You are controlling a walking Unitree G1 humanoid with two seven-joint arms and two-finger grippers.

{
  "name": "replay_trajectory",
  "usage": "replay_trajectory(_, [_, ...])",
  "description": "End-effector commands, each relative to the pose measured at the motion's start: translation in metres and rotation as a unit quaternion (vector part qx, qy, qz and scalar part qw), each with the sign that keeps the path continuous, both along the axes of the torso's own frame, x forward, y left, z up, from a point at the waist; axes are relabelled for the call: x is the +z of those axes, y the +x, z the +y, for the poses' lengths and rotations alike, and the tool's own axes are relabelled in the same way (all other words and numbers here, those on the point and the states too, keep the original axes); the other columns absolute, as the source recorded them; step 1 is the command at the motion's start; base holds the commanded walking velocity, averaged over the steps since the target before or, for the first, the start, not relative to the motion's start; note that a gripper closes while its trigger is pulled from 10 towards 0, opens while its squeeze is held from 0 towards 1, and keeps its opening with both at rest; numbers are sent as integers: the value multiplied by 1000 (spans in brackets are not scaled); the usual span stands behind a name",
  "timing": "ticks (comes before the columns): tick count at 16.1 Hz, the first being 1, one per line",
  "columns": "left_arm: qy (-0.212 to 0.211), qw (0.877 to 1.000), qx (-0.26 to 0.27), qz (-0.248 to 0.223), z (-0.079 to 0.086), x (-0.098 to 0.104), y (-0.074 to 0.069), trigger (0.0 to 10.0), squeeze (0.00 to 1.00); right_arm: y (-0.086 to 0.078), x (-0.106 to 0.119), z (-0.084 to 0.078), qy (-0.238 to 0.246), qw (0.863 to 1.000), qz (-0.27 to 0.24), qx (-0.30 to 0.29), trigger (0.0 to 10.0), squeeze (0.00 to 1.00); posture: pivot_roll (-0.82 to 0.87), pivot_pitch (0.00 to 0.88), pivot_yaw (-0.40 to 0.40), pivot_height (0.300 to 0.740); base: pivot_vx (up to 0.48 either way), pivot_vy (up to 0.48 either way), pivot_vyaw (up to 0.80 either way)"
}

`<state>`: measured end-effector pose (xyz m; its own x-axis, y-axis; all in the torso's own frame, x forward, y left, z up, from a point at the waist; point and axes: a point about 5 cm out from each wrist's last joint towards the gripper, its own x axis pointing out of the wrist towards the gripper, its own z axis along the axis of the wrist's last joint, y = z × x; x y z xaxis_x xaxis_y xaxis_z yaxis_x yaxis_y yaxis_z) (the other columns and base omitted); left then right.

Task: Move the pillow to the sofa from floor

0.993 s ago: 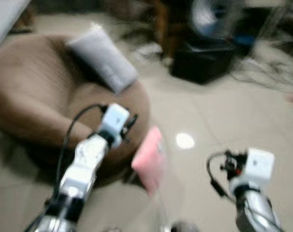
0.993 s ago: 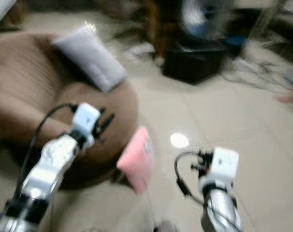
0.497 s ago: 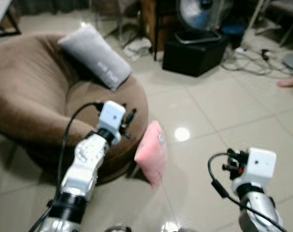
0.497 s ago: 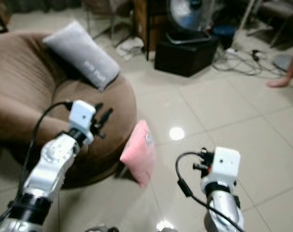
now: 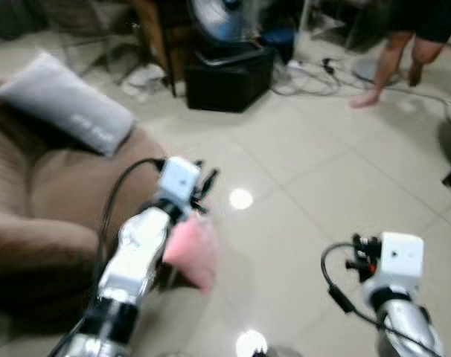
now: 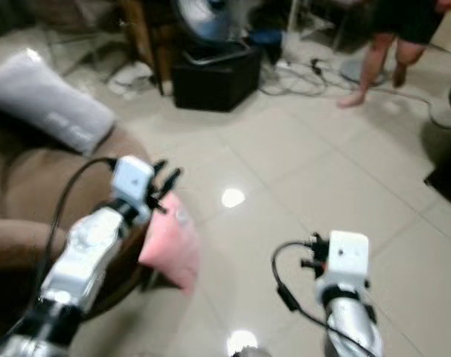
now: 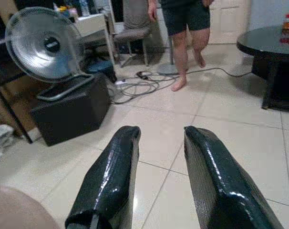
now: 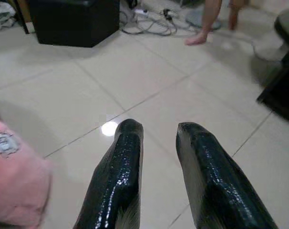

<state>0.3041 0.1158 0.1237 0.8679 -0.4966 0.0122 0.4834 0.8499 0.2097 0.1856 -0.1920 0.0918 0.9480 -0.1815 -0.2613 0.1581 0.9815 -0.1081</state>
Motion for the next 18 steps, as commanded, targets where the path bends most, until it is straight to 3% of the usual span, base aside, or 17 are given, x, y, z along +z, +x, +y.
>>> replay_trajectory(1, [7,1000,14,10,12,-4,-1,10000,0,8,9,12,-14,998,-45,43,10000,0,-86,75,28,740,349,0,0])
replay_trajectory(2, [5,1000,11,13,11,-5,-2,10000,0,10,12,14,-26,996,-62,57,10000,0,-86,75,28,740,349,0,0])
replay_trajectory(4, [-15,999,10,31,11,-10,-3,10000,0,10,24,28,46,981,-127,136,10000,0,-82,74,30,740,345,0,0])
replay_trajectory(6, [-28,999,19,41,15,-12,-3,10000,0,7,28,40,86,962,-133,223,10000,0,-81,74,30,740,334,0,0])
replay_trajectory(8, [-23,999,26,42,18,-13,-3,10000,0,8,22,46,63,955,-118,265,10000,0,-72,73,24,740,328,0,0])
replay_trajectory(9, [-20,998,30,42,20,-14,-4,10000,0,11,15,43,49,960,-105,254,10000,0,-72,73,24,740,319,0,0])
replay_trajectory(10, [-13,998,46,47,27,-19,-7,10000,0,20,-11,30,-26,984,-46,172,10000,0,-67,74,19,740,311,0,0])
replay_trajectory(11, [-12,997,50,49,28,-20,-7,10000,0,21,-18,27,-40,987,-26,154,10000,0,-66,74,20,740,315,0,0])
replay_trajectory(13, [-23,996,66,51,31,-24,-9,10000,0,24,-22,20,-73,991,-36,108,10000,0,-63,74,20,740,291,0,0])
replay_trajectory(14, [-28,995,82,54,35,-27,-9,10000,0,26,-19,15,-102,988,-74,85,10000,0,-60,72,19,740,247,0,0])
replay_trajectory(15, [-28,993,102,57,42,-32,-11,10000,0,25,-22,9,-100,991,-80,46,10000,0,-60,72,19,740,0,0,0])
replay_trajectory(17, [-32,986,140,81,60,-48,-17,10000,0,12,-37,7,41,997,-47,44,10000,0,-57,67,20,740,0,0,0])
replay_trajectory(18, [-29,982,153,102,68,-57,-21,10000,0,6,-41,6,45,997,-46,49,10000,0,-57,66,20,740,0,0,0])
